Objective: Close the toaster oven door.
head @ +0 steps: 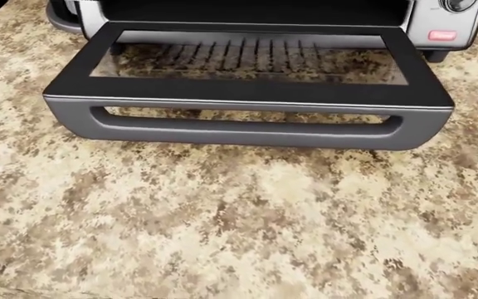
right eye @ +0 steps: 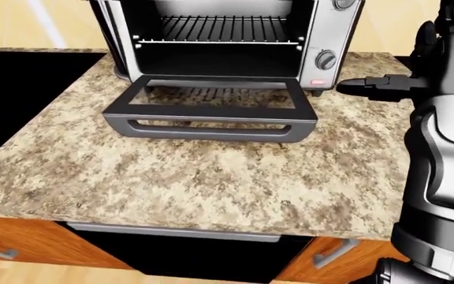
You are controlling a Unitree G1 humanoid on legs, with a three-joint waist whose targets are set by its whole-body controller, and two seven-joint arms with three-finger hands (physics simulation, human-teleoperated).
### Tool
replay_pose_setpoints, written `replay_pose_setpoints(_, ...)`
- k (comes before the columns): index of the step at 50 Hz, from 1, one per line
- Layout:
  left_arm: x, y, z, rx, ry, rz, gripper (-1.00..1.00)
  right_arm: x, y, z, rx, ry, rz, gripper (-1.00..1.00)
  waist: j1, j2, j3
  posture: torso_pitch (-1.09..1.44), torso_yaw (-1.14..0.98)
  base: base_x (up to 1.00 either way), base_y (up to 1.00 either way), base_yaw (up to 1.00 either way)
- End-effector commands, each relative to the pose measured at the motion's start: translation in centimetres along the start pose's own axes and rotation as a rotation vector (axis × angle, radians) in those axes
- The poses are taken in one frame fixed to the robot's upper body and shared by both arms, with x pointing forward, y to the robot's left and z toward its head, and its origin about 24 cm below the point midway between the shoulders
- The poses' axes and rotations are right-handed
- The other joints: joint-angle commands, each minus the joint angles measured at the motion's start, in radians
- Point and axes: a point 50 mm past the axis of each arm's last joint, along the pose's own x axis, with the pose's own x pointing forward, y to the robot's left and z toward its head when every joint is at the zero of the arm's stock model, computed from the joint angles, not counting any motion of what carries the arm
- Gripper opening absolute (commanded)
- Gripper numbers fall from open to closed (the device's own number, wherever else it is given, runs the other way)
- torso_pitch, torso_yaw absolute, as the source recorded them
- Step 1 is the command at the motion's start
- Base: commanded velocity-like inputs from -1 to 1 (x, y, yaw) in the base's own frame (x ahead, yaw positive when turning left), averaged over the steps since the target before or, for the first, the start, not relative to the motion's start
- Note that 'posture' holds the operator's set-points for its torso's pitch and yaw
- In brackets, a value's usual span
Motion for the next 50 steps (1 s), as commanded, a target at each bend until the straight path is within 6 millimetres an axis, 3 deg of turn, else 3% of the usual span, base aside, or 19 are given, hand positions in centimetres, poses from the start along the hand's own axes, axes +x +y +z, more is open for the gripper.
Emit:
replay_pose_setpoints(1, 0.1, 0.3, 2.3, 0.006, -0.109, 0.013, 1.0, 0.1, -0.8, 2.4, -0.012, -0.103, -0.042, 1.0, 0.0, -0.001, -0.03, 0.0, 0.0, 0.0, 0.0, 0.0)
replay_pose_setpoints(6, 0.1, 0.3, 1.7, 0.024, -0.059, 0.002, 1.0, 0.4, -1.1, 2.4, -0.041, -0.099, -0.096, 1.0, 0.006, -0.009, -0.032, 0.0, 0.0, 0.0, 0.0, 0.0)
replay_pose_setpoints(15, 0.0, 0.0, 1.9, 0.062, -0.07, -0.026, 1.0, 0.4, -0.7, 2.3, -0.076, -0.093, -0.025, 1.0, 0.011, -0.014, -0.036, 0.0, 0.0, 0.0, 0.0, 0.0)
replay_pose_setpoints(32, -0.2, -0.7, 1.6, 0.066, -0.019, -0.077, 1.0, 1.8, -0.1, 1.8, -0.164, -0.084, -0.035, 1.0, 0.009, -0.007, -0.037, 0.0, 0.0, 0.0, 0.0, 0.0)
replay_pose_setpoints(34, -0.2, -0.7, 1.7, 0.061, -0.017, -0.074, 1.0, 2.0, -0.5, 1.2, -0.144, -0.016, -0.068, 1.0, 0.008, -0.007, -0.038, 0.0, 0.0, 0.0, 0.0, 0.0)
replay_pose_setpoints(37, -0.2, -0.7, 1.8, 0.056, -0.016, -0.078, 1.0, 2.0, -0.5, 1.4, -0.214, -0.073, -0.045, 1.0, 0.008, -0.008, -0.036, 0.0, 0.0, 0.0, 0.0, 0.0)
replay_pose_setpoints(50, -0.2, -0.7, 2.0, 0.054, -0.019, -0.076, 1.0, 1.6, -0.2, 0.6, -0.239, -0.048, -0.009, 1.0, 0.008, -0.008, -0.035, 0.0, 0.0, 0.0, 0.0, 0.0)
